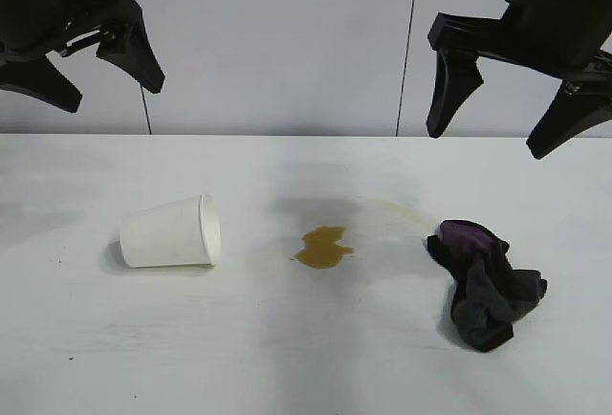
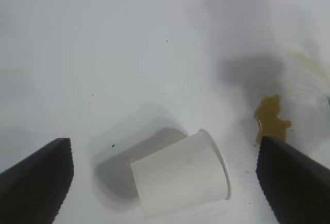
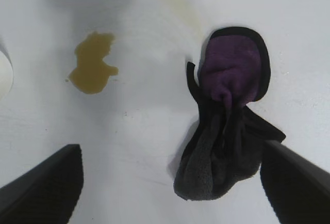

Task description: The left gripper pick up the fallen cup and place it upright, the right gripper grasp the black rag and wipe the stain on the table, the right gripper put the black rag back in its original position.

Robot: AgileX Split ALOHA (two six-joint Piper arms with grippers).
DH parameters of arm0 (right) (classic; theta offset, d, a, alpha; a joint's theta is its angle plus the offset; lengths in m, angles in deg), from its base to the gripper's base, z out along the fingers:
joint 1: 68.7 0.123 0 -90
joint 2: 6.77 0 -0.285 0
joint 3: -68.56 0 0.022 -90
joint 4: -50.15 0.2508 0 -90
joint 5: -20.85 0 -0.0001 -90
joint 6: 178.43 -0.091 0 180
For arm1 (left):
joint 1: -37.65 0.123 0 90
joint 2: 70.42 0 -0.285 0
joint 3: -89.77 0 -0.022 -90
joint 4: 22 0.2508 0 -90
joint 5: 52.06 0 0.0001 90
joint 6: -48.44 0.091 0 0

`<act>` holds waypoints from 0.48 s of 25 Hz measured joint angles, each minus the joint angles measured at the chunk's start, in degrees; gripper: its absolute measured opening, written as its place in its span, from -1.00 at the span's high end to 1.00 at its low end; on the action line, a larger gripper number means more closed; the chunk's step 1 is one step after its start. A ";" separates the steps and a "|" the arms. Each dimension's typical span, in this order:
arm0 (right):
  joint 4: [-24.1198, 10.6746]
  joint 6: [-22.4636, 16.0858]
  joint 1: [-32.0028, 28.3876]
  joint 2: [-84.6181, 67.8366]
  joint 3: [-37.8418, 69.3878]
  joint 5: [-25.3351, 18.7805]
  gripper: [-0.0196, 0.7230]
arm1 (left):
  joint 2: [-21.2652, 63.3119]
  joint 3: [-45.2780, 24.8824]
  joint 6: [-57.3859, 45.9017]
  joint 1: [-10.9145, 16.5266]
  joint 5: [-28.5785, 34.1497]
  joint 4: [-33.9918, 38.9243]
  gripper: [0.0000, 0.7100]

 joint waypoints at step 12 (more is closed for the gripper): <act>0.00 0.00 0.00 0.00 0.00 0.00 -0.78 | -1.56 5.57 13.79 -0.52 9.45 1.05 -0.96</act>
